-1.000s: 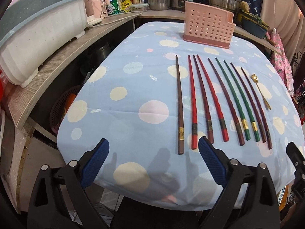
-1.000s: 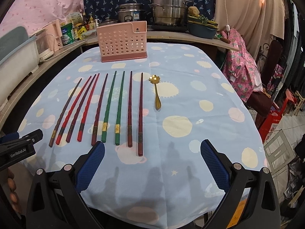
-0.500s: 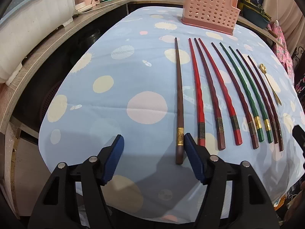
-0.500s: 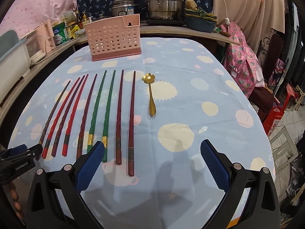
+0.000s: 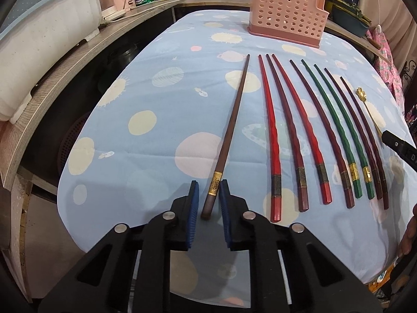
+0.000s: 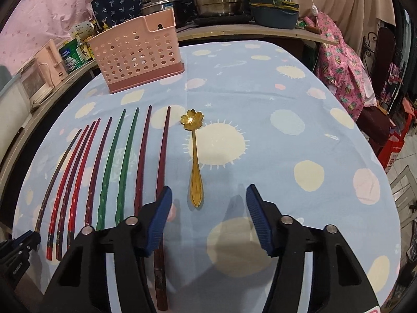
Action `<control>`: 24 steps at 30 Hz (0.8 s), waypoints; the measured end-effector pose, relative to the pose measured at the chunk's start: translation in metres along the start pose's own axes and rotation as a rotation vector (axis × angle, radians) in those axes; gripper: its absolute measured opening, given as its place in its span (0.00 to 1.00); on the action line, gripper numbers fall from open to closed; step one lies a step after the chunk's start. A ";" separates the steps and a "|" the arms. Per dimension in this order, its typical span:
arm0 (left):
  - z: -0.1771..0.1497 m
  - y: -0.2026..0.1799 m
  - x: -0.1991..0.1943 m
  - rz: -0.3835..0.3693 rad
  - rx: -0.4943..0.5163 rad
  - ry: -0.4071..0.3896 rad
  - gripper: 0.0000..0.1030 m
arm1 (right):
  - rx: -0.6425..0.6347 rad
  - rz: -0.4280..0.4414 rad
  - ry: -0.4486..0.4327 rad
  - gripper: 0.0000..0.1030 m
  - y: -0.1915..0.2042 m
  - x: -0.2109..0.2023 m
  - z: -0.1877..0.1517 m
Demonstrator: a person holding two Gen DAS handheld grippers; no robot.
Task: Organize utensils
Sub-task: 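Grasp the dark brown chopstick with the left tool while the right tool approaches the gold spoon, then lift the chopstick with the left tool while the right tool grasps and lifts the gold spoon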
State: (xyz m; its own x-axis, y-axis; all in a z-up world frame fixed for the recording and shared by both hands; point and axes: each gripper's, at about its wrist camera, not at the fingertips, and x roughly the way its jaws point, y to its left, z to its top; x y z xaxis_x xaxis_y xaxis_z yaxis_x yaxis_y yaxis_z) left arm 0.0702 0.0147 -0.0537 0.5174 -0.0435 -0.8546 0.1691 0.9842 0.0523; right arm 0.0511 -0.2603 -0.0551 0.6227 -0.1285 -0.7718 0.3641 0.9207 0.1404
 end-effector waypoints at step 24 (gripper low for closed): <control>0.011 0.006 -0.017 -0.031 -0.008 -0.032 0.07 | 0.021 0.067 -0.039 0.09 -0.001 -0.020 0.015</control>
State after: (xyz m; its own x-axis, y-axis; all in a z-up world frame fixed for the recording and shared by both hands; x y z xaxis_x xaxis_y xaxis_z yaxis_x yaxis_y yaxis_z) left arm 0.0715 0.0196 -0.0332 0.5383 -0.0796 -0.8390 0.1786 0.9837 0.0213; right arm 0.0485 -0.2641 -0.0308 0.6725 -0.0818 -0.7355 0.3352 0.9197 0.2042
